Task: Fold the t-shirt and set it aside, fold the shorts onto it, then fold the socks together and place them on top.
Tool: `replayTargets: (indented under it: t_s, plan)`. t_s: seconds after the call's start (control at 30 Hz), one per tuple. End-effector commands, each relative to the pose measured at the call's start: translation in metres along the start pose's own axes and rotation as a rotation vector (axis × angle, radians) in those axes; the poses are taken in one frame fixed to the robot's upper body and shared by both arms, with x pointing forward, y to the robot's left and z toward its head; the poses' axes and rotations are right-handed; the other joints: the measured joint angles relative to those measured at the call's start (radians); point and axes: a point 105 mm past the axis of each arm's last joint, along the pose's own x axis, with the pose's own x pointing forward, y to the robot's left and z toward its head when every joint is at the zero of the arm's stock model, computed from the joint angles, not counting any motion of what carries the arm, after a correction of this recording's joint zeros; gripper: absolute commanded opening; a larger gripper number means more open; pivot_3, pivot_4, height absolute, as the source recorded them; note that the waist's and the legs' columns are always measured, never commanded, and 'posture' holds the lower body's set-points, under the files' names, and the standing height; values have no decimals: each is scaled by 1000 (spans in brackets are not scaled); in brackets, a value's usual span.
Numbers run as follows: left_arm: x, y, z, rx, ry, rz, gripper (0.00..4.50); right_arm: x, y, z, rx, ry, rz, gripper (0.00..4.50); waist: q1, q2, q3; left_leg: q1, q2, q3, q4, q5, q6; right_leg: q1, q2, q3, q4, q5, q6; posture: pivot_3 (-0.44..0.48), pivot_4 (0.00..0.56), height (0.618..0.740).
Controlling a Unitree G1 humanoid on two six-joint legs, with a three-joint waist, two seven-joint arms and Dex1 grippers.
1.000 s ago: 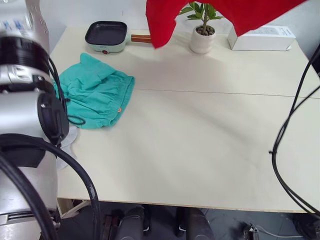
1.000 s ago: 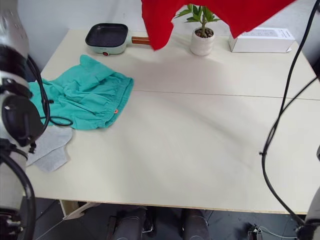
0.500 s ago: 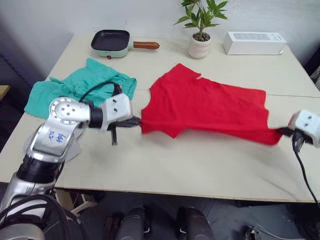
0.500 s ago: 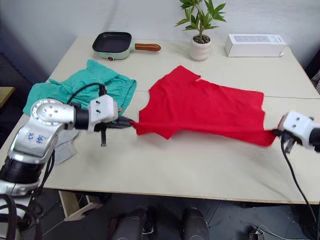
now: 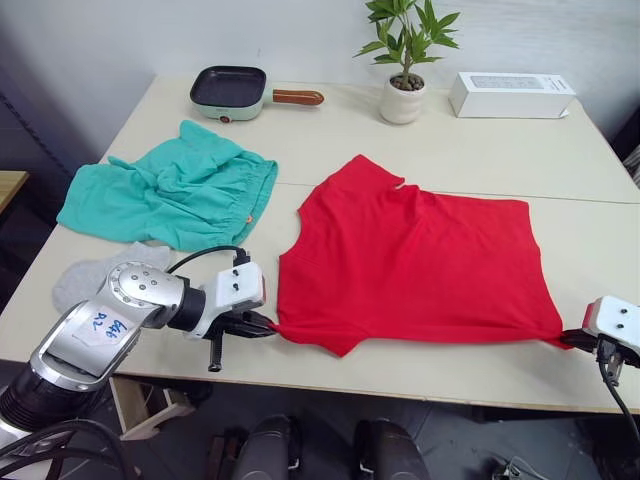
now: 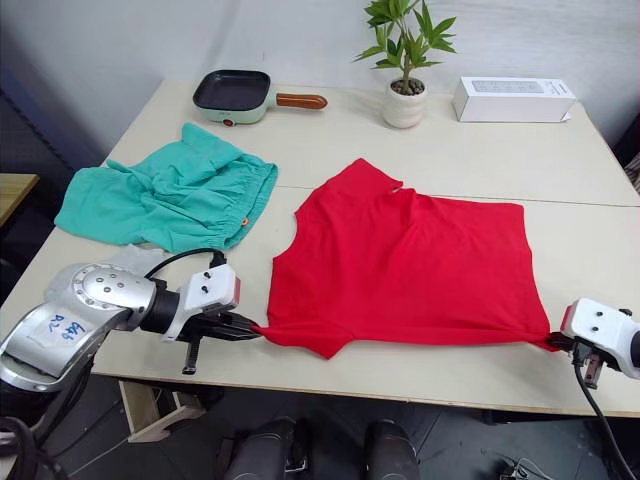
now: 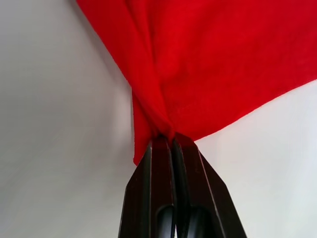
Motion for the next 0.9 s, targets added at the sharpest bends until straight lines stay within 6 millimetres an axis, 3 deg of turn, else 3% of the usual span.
replayTargets:
  t_s: [0.03,0.2,0.4,0.67,0.8,0.87,0.9]
  plan:
    - [-8,28,16,24,-70,83,13,-4,-11,10,38,-56,-53,0,2,0,0,0,0,0,0,0,0,0,0,1,-1,0,0,0,150,740]
    - [-13,54,29,38,-70,54,13,-8,-30,29,117,-118,-78,0,-3,0,0,0,0,0,0,-1,0,-1,1,1,0,0,0,0,150,740]
    - [-4,85,31,10,-56,48,13,-1,-39,30,230,-86,-37,0,-2,0,0,-2,0,2,0,0,0,-3,3,1,1,0,0,0,150,740]
    - [19,88,22,-43,-71,-7,13,8,-30,19,349,-78,-7,0,1,0,0,-3,-2,3,1,-1,3,-3,5,1,6,0,0,0,150,740]
    - [23,91,20,-56,-127,39,13,7,-24,15,381,-85,-18,0,-1,-1,0,-2,-1,3,2,-1,3,-2,1,2,7,0,0,0,150,740]
    - [23,101,25,-60,-217,116,13,4,-31,16,418,-134,-99,0,-1,-1,0,-2,-1,3,3,-1,3,-3,0,2,6,0,0,0,150,740]
    - [21,105,26,-91,-249,152,472,1,-36,17,429,-166,-148,201,-1,-1,0,-2,-1,2,3,-1,3,-2,0,1,5,0,0,0,150,740]
